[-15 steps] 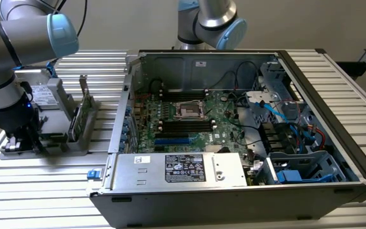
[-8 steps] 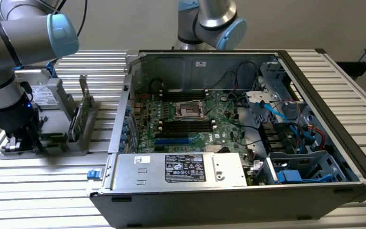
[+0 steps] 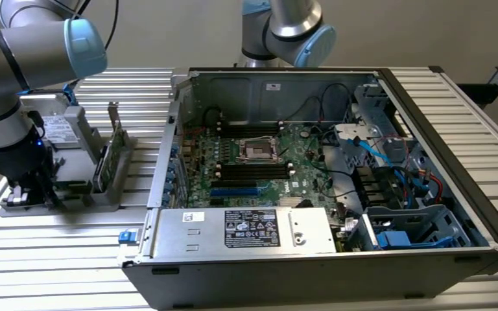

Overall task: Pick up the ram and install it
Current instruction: 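Pick up the ram and move it above insertion slot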

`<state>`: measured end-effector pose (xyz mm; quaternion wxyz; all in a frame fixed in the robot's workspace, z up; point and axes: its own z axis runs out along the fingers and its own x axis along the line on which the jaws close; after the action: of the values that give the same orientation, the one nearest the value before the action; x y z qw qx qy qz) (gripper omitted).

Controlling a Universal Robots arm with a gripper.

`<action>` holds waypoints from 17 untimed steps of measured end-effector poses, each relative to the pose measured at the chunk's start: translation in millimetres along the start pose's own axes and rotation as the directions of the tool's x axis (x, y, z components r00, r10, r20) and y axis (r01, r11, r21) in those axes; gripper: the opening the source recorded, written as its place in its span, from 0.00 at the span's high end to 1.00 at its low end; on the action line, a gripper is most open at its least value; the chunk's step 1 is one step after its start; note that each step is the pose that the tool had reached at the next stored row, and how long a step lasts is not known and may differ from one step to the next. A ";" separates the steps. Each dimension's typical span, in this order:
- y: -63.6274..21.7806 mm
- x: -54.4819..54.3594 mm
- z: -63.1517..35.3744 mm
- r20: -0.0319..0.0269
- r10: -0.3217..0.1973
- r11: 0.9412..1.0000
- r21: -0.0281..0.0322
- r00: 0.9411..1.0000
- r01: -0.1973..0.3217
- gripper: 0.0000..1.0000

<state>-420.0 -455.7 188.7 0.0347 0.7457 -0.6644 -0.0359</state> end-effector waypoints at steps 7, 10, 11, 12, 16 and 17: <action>0.6 0.0 -6.3 0.000 0.000 1.000 0.000 1.000 0.000 0.86; 0.9 0.0 -9.0 0.000 0.000 1.000 0.000 1.000 0.000 0.86; 1.0 -0.1 -10.0 0.000 0.000 1.000 -0.001 1.000 0.000 0.86; 1.1 -0.1 -11.0 0.000 0.000 1.000 -0.001 1.000 0.000 0.86; 1.5 -0.1 -16.1 0.000 0.000 1.000 -0.001 1.000 0.000 0.86; 1.7 -0.1 -17.8 0.000 0.000 1.000 -0.001 1.000 0.000 0.86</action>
<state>-419.9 -455.7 206.5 0.0351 0.7457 -0.6643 -0.0362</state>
